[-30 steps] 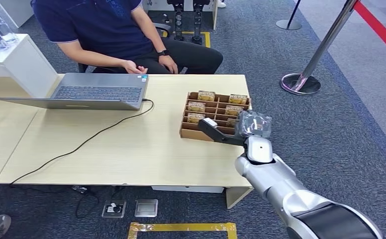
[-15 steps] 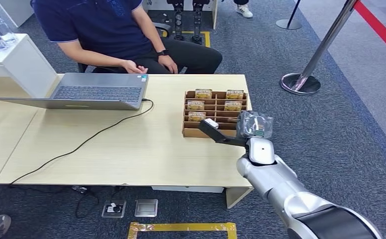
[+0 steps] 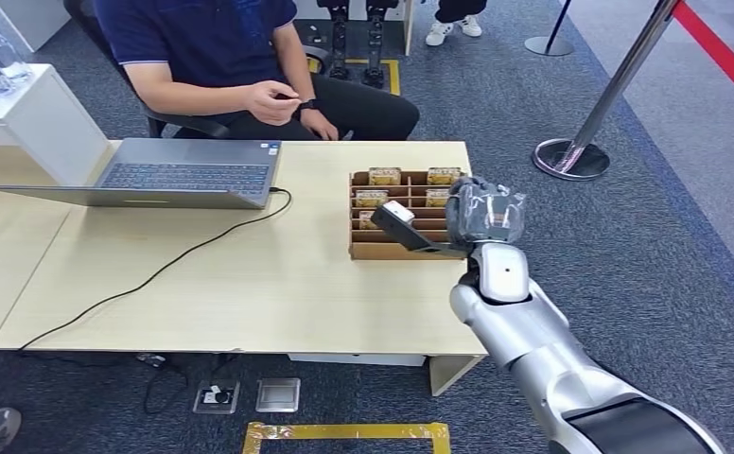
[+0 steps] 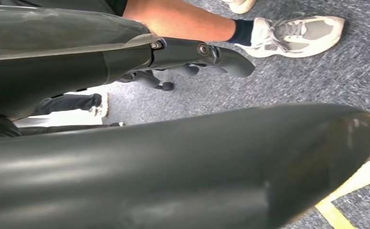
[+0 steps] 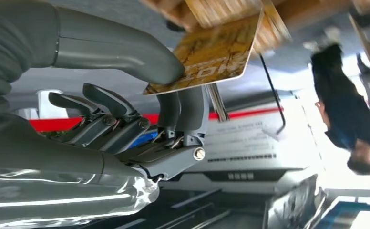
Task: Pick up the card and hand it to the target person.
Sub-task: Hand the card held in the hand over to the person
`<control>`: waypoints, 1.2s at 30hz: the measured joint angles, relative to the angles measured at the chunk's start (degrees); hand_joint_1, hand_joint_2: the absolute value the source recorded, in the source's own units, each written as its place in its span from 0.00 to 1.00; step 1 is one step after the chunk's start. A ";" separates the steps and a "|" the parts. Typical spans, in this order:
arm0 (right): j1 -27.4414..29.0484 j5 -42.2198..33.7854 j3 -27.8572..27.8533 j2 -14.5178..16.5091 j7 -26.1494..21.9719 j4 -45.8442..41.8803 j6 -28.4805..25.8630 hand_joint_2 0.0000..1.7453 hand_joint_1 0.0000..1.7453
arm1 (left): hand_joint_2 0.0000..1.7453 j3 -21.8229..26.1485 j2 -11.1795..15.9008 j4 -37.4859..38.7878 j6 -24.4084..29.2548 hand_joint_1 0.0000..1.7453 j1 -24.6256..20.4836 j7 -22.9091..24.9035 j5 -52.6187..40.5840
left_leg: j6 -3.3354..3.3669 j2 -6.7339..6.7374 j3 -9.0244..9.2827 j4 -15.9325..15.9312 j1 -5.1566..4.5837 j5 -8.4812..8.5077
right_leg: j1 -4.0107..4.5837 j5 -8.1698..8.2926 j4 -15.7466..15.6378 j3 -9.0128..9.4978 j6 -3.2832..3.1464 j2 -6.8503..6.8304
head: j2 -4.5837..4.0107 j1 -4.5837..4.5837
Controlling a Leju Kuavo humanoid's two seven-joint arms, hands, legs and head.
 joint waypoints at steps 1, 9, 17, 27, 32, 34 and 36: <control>-0.21 -0.49 0.01 -0.05 -0.42 -2.33 0.44 1.00 1.00 | 0.00 0.01 0.00 0.00 0.07 0.00 0.03 0.04 0.06 | 0.00 0.00 -0.01 0.00 0.00 0.00 | 0.00 0.00 0.00 0.00 0.00 0.00 | 0.00 0.01; -6.03 -7.47 1.40 0.68 -4.34 -14.49 5.53 1.00 1.00 | 0.00 -0.08 0.00 0.00 0.11 0.00 -0.52 0.12 -0.18 | -0.01 0.01 -0.05 0.00 0.00 0.01 | 0.00 0.00 0.02 -0.03 0.00 0.01 | 0.00 0.07; -12.89 -10.59 3.67 4.94 -6.79 -4.69 -1.48 1.00 1.00 | 0.00 -2.16 -0.03 0.00 -0.89 0.00 -2.56 0.20 -0.23 | -0.04 0.00 -0.01 0.00 0.00 0.04 | 0.00 0.00 0.10 -0.03 0.00 0.01 | 0.00 0.01; -11.40 -8.09 -2.37 9.42 -14.21 3.52 -2.01 1.00 1.00 | 0.00 -3.27 -0.20 0.00 -0.55 0.00 -2.67 0.64 -0.21 | -0.04 -0.02 -0.07 0.00 0.00 0.03 | 0.00 0.00 0.09 -0.07 -0.01 -0.01 | 0.00 0.01; -10.43 -11.94 -4.50 10.10 -16.68 5.36 -2.02 1.00 0.54 | 0.00 -3.29 -0.20 0.01 -0.64 0.00 -2.45 1.00 -0.21 | -0.04 -0.02 -0.12 0.00 0.00 0.03 | 0.00 0.00 0.08 -0.12 -0.01 -0.01 | 0.00 0.06; -10.29 -13.45 -4.90 10.24 -17.28 5.73 -2.02 1.00 0.04 | 0.00 -3.28 -0.20 0.02 -0.67 0.00 -2.38 1.04 -0.21 | -0.04 -0.01 -0.14 0.00 0.00 0.03 | 0.00 0.00 0.08 -0.14 -0.01 0.00 | 0.00 0.09; -10.32 -14.92 -5.08 10.34 -17.87 6.03 -2.03 1.00 0.00 | 0.00 -3.28 -0.20 0.02 -0.65 0.00 -2.36 1.04 -0.22 | -0.04 -0.01 -0.15 0.00 0.00 0.03 | 0.00 0.00 0.08 -0.15 -0.01 0.00 | 0.00 0.08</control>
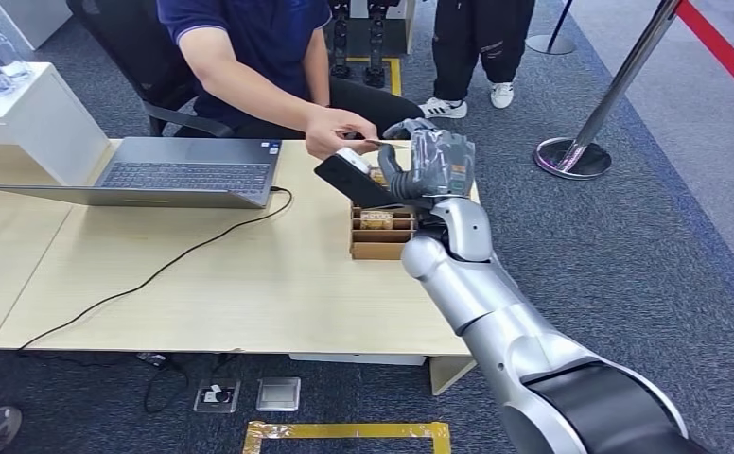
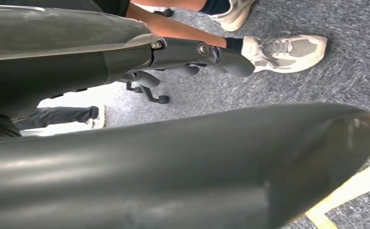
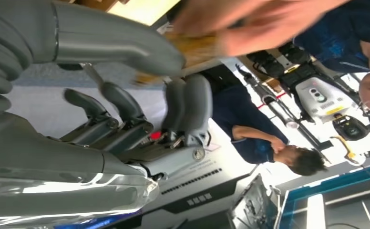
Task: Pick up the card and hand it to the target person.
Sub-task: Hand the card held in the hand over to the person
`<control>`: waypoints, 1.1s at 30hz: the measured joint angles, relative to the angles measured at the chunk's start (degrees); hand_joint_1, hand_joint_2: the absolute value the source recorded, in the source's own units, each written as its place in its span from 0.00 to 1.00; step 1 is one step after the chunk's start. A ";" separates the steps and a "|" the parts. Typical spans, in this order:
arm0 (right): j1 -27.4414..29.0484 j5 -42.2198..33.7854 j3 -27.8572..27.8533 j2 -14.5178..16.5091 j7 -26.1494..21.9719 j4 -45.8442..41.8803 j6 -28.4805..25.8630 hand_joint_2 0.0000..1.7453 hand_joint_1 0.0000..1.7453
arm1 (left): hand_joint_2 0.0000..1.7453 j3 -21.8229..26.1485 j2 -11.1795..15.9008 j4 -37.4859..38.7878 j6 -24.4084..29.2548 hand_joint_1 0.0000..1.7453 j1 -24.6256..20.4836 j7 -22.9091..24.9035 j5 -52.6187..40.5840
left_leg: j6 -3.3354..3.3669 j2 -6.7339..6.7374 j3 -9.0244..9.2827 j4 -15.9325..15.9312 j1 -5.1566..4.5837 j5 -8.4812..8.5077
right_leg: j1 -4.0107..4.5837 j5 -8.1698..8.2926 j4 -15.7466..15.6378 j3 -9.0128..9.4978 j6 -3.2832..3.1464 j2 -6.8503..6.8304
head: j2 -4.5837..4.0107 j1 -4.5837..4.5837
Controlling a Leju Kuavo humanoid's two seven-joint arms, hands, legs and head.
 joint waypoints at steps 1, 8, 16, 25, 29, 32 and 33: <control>-0.05 -0.70 -0.04 0.05 -0.22 0.15 -0.01 1.00 0.00 | 0.00 0.00 0.00 0.00 0.03 0.00 0.00 -0.01 -0.01 | 0.00 0.00 0.00 0.00 0.00 0.00 | 0.00 0.00 0.00 0.00 0.00 0.00 | 0.00 -0.02; -0.08 -4.19 -0.22 0.40 -1.63 0.30 -0.01 1.00 0.00 | 0.00 -0.02 0.00 0.00 0.15 0.00 -0.03 -0.09 -0.01 | 0.00 0.01 0.04 0.00 0.00 0.00 | 0.00 0.00 0.01 0.01 0.00 0.01 | 0.00 -0.10; 1.48 -26.83 -2.59 -1.12 -11.34 -4.07 5.94 1.00 0.00 | 0.00 0.31 0.00 0.02 0.55 0.00 0.61 -0.35 1.27 | 0.00 -0.03 0.09 0.01 0.00 0.00 | 0.00 0.00 -0.04 0.04 0.00 -0.04 | 0.00 -0.15; 32.39 -64.73 -5.76 -17.24 -19.50 -42.82 17.03 1.00 0.00 | 0.00 2.03 0.11 0.04 -0.16 0.00 4.02 -0.28 3.43 | 0.25 -0.76 0.16 0.03 0.01 -0.27 | 0.02 -0.33 -0.49 0.50 0.23 -0.79 | 0.00 -0.10; 49.48 -77.75 -18.00 -20.40 -21.87 -58.13 22.86 1.00 0.00 | 0.00 2.22 0.36 0.04 -1.37 0.00 5.05 0.66 3.08 | 0.25 -0.56 0.03 0.02 -0.01 -0.48 | 0.00 -0.38 -0.48 0.38 0.26 -0.55 | 0.00 0.44; 54.66 -80.85 -29.11 -18.99 -17.70 -61.61 31.37 1.00 0.00 | 0.00 2.23 0.44 0.04 -1.95 0.00 4.91 1.02 2.75 | 0.23 -0.30 0.15 0.01 -0.01 -0.55 | -0.01 -0.38 -0.49 0.39 0.26 -0.33 | 0.00 0.20; 55.19 -80.78 -33.24 -18.32 -16.09 -61.07 34.50 1.00 0.00 | 0.00 2.23 0.44 0.04 -2.03 0.00 4.85 1.03 2.70 | 0.23 -0.29 0.19 0.01 -0.01 -0.55 | 0.00 -0.38 -0.49 0.41 0.25 -0.31 | 0.00 0.14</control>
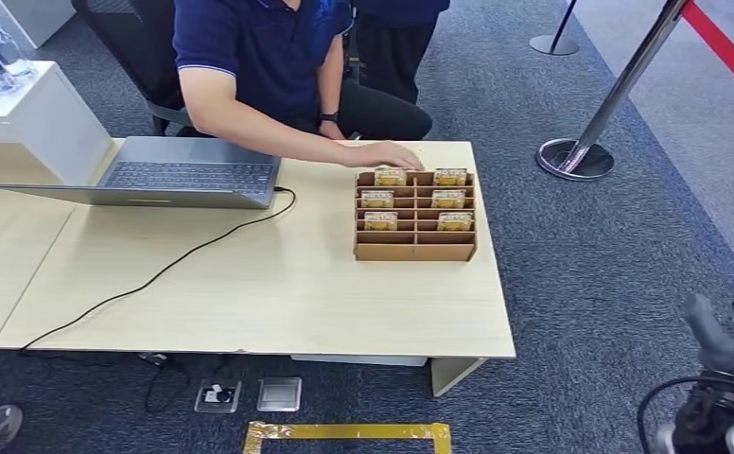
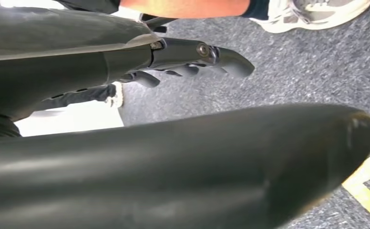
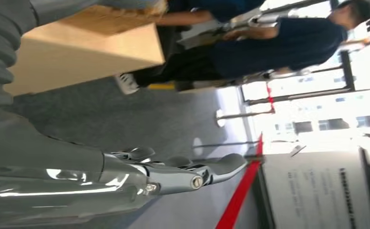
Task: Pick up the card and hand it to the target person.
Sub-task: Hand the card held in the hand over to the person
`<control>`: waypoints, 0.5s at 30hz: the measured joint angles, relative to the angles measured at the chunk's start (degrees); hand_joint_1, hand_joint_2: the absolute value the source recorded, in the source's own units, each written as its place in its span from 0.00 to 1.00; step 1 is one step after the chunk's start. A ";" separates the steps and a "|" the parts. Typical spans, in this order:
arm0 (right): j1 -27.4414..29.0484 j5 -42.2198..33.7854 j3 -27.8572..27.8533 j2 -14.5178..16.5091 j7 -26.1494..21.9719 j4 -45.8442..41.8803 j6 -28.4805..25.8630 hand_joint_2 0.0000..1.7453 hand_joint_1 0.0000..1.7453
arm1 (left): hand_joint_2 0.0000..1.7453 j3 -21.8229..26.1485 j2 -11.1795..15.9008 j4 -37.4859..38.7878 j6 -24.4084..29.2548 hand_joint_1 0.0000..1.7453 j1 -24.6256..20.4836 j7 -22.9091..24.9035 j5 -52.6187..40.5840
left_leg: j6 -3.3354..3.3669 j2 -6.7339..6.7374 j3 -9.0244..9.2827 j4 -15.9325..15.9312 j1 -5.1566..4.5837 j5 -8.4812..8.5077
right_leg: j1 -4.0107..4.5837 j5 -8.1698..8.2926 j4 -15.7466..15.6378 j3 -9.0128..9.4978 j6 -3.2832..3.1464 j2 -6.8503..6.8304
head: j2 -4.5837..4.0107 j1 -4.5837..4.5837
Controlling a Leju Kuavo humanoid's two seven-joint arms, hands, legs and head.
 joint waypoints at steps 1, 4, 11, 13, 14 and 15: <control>0.08 0.68 -4.20 0.53 1.40 1.37 2.76 1.00 0.00 | 0.00 0.00 0.00 0.00 -0.02 0.00 -0.04 -0.03 -0.02 | 0.00 0.01 0.04 0.00 0.00 0.00 | 0.00 0.00 0.00 0.03 0.00 0.00 | 0.00 -0.08; -1.76 5.57 -15.85 0.95 2.73 11.25 7.35 1.00 0.00 | 0.00 0.00 -0.02 0.00 -0.03 0.00 -0.08 -0.35 -0.21 | 0.04 0.03 0.16 0.00 0.01 0.03 | 0.01 0.02 0.00 0.20 0.01 0.00 | 0.00 -0.08; -8.06 20.82 -29.79 -3.70 3.05 51.77 4.52 0.00 0.00 | 0.00 0.00 -0.02 0.00 -1.03 0.00 -0.33 -0.92 -0.38 | 0.06 0.06 0.33 0.01 0.01 0.04 | 0.01 0.03 0.00 0.34 0.02 0.04 | 0.00 0.24; -9.08 23.01 -30.58 -4.36 6.38 61.41 2.57 0.00 0.00 | 0.00 0.00 -0.02 0.00 -1.59 0.00 -0.36 -0.51 -0.25 | 0.05 0.09 0.35 -0.02 0.02 0.04 | 0.02 0.02 0.00 0.33 0.01 0.05 | 0.00 0.18; -9.50 24.17 -30.80 -4.42 8.58 65.29 1.39 0.00 0.00 | 0.00 0.01 -0.02 0.00 -1.79 0.00 -0.36 -0.32 -0.13 | 0.04 0.10 0.36 -0.04 0.02 0.05 | 0.02 0.01 0.02 0.32 0.00 0.04 | 0.00 0.08; -9.87 25.79 -30.82 -4.39 11.02 68.75 -0.24 0.00 0.00 | 0.25 0.04 -0.02 0.00 -1.89 0.00 -0.35 -0.15 0.00 | 0.03 0.10 0.37 -0.05 0.02 0.06 | 0.02 0.00 0.03 0.32 -0.02 0.04 | 0.00 -0.03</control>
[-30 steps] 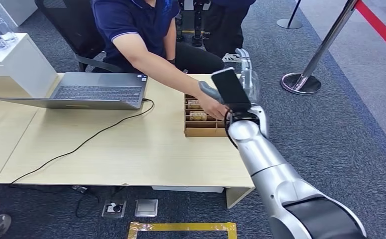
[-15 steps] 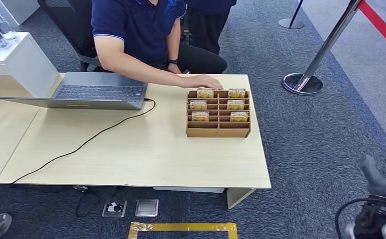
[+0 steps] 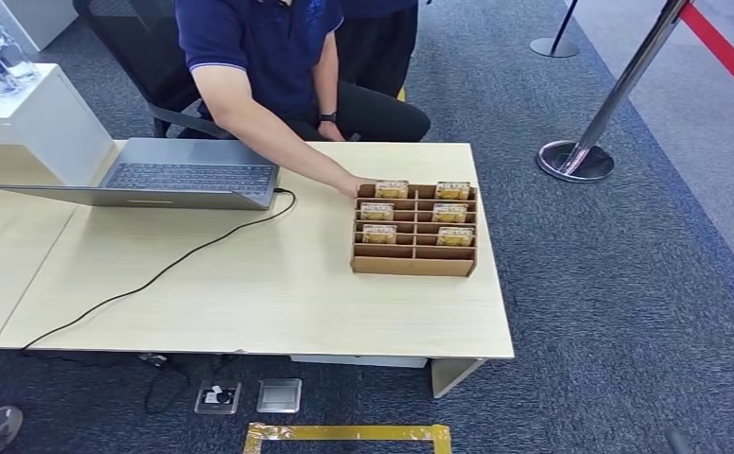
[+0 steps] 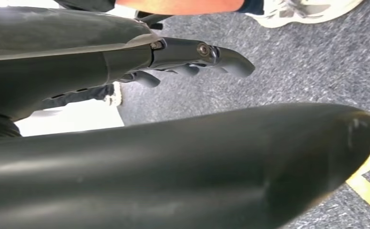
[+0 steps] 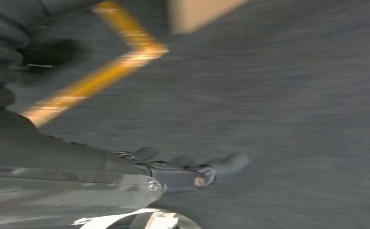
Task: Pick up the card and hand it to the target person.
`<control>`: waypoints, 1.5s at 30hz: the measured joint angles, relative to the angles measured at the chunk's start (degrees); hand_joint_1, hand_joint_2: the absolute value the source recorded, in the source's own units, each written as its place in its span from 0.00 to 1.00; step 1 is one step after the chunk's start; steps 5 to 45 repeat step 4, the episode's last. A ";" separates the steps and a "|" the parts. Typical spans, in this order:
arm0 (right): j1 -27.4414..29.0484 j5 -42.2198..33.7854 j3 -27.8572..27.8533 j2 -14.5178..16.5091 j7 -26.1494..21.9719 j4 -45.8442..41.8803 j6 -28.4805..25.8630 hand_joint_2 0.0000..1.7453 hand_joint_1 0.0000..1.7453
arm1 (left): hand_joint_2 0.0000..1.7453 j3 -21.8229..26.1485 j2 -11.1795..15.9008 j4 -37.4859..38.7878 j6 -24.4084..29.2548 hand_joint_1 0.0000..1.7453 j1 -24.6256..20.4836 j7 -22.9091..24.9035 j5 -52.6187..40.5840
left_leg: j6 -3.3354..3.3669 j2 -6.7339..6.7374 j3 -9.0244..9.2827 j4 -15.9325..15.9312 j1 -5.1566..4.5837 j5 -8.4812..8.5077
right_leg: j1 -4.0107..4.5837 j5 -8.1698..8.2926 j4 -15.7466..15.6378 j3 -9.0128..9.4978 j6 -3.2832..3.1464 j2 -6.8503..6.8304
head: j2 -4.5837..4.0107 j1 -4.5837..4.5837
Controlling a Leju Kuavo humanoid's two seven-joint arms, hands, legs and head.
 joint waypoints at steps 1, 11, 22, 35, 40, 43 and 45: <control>-0.30 1.83 0.17 0.05 2.51 3.00 -1.83 0.00 0.00 | 0.50 0.05 0.00 0.00 -0.04 0.00 0.01 0.16 0.16 | -0.01 0.00 0.01 -0.01 0.00 0.01 | 0.00 -0.01 0.01 0.00 -0.02 0.00 | 0.00 -0.08; -0.88 6.67 1.28 0.28 9.12 8.47 -6.68 0.00 0.00 | 1.00 0.24 0.00 0.00 0.15 0.00 0.01 0.64 0.60 | -0.03 0.00 0.01 -0.04 0.01 0.02 | 0.01 -0.02 0.04 0.00 -0.03 0.00 | 0.00 -0.20; -0.88 6.67 1.28 0.28 9.12 8.47 -6.68 0.00 0.00 | 1.00 0.24 0.00 0.00 0.15 0.00 0.01 0.64 0.60 | -0.03 0.00 0.01 -0.04 0.01 0.02 | 0.01 -0.02 0.04 0.00 -0.03 0.00 | 0.00 -0.20; -0.88 6.67 1.28 0.28 9.12 8.47 -6.68 0.00 0.00 | 1.00 0.24 0.00 0.00 0.15 0.00 0.01 0.64 0.60 | -0.03 0.00 0.01 -0.04 0.01 0.02 | 0.01 -0.02 0.04 0.00 -0.03 0.00 | 0.00 -0.20; -0.88 6.67 1.28 0.28 9.12 8.47 -6.68 0.00 0.00 | 1.00 0.24 0.00 0.00 0.15 0.00 0.01 0.64 0.60 | -0.03 0.00 0.01 -0.04 0.01 0.02 | 0.01 -0.02 0.04 0.00 -0.03 0.00 | 0.00 -0.20; -0.88 6.67 1.28 0.28 9.12 8.47 -6.68 0.00 0.00 | 1.00 0.24 0.00 0.00 0.15 0.00 0.01 0.64 0.60 | -0.03 0.00 0.01 -0.04 0.01 0.02 | 0.01 -0.02 0.04 0.00 -0.03 0.00 | 0.00 -0.20; -0.88 6.67 1.28 0.28 9.12 8.47 -6.68 0.00 0.00 | 1.00 0.24 0.00 0.00 0.15 0.00 0.01 0.64 0.60 | -0.03 0.00 0.01 -0.04 0.01 0.02 | 0.01 -0.02 0.04 0.00 -0.03 0.00 | 0.00 -0.20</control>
